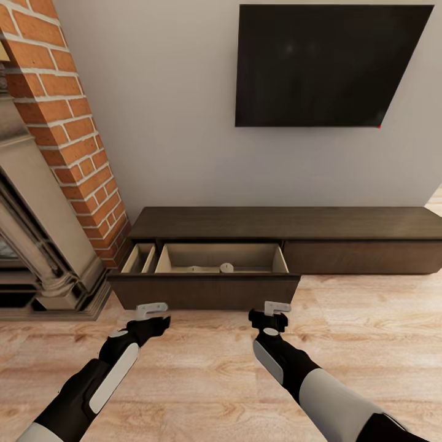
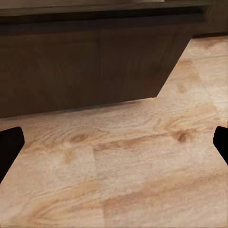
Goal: Place each of the two pumpkins and all three candles from the living room inside a cabinet in the living room (use any cabinet), then make sure every cabinet is closed, and position the cauldron so it is next to a table in the living room.
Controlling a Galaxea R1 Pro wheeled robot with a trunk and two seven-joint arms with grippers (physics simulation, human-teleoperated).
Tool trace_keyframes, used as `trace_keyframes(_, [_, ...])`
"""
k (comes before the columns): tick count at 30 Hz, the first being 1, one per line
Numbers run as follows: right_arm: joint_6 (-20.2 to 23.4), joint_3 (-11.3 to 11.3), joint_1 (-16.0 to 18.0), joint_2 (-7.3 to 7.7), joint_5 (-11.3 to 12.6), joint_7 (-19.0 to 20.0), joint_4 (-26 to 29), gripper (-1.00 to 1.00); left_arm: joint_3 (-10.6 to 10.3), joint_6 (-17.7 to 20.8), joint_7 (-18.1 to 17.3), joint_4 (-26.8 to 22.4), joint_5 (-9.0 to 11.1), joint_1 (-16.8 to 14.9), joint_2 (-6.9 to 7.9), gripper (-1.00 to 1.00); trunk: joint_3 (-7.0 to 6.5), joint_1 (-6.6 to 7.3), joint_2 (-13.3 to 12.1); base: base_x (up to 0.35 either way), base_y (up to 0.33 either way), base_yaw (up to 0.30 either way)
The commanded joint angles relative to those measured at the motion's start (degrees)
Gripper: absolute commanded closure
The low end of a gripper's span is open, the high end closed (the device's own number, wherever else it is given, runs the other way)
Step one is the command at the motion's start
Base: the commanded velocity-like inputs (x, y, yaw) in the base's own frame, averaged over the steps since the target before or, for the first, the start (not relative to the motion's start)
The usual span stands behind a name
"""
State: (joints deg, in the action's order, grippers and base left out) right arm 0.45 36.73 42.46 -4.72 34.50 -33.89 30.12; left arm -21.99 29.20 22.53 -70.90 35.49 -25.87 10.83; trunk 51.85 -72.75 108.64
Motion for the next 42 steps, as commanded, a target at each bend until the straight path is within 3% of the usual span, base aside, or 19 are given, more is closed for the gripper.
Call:
trace_keyframes(1, [-0.1,0.8,0.1,0.06,0.4,0.8,0.0,-1.0,-1.1,-1.8,0.6,0.2,0.6,-0.1,0.08,-1.0,0.23,-0.22,0.4,0.0,0.0,0.0])
trace_keyframes(4, [-0.8,1.5,0.1,0.21,0.3,4.7,0.0,-1.0,-3.8,-9.2,0.6,2.5,0.5,-0.1,0.14,-1.0,0.77,-0.88,1.6,0.0,0.0,0.0])
trace_keyframes(7, [-2.9,2.5,0.1,0.45,-0.5,5.7,-0.3,-1.0,-4.5,-11.9,0.6,3.4,0.5,-0.1,0.12,-1.0,1.31,-1.54,2.8,0.0,0.0,0.0])
trace_keyframes(14, [-8.8,3.7,0.0,0.02,-3.0,6.2,-5.2,-1.0,-4.8,-14.3,-0.1,3.6,0.3,-0.3,0.08,-1.0,2.57,-3.07,5.7,0.0,0.0,0.0])
trace_keyframes(18, [-10.0,3.8,0.0,0.01,-4.2,7.6,-5.8,-1.0,-4.8,-14.8,-0.3,3.8,-2.2,-0.3,-0.03,-1.0,3.29,-3.95,7.3,0.0,0.0,0.0])
trace_keyframes(22, [-10.2,3.7,0.0,0.04,-4.8,8.5,-5.9,-1.0,-5.0,-15.1,-0.3,3.8,-3.4,-0.3,-0.88,-1.0,4.0,-4.83,8.9,0.0,0.0,0.0])
trace_keyframes(27, [-12.1,3.8,0.0,-0.02,-4.8,8.7,-6.2,-1.0,-5.5,-18.9,-0.3,3.8,-5.2,-0.2,-1.25,-1.0,4.9,-5.93,10.9,0.0,0.0,0.0])
trace_keyframes(34, [-14.5,3.8,0.0,-0.02,-4.9,8.8,-7.4,-1.0,-6.7,-20.4,-0.3,3.8,-5.7,-0.2,-1.27,-1.0,6.16,-7.47,13.7,0.0,0.0,0.0])
trace_keyframes(42, [-15.9,3.8,0.0,0.0,-4.9,9.1,-7.6,-1.0,-6.8,-20.4,-0.3,3.6,-5.6,-0.1,-1.25,-1.0,6.16,-7.47,13.7,0.0,0.0,0.0])
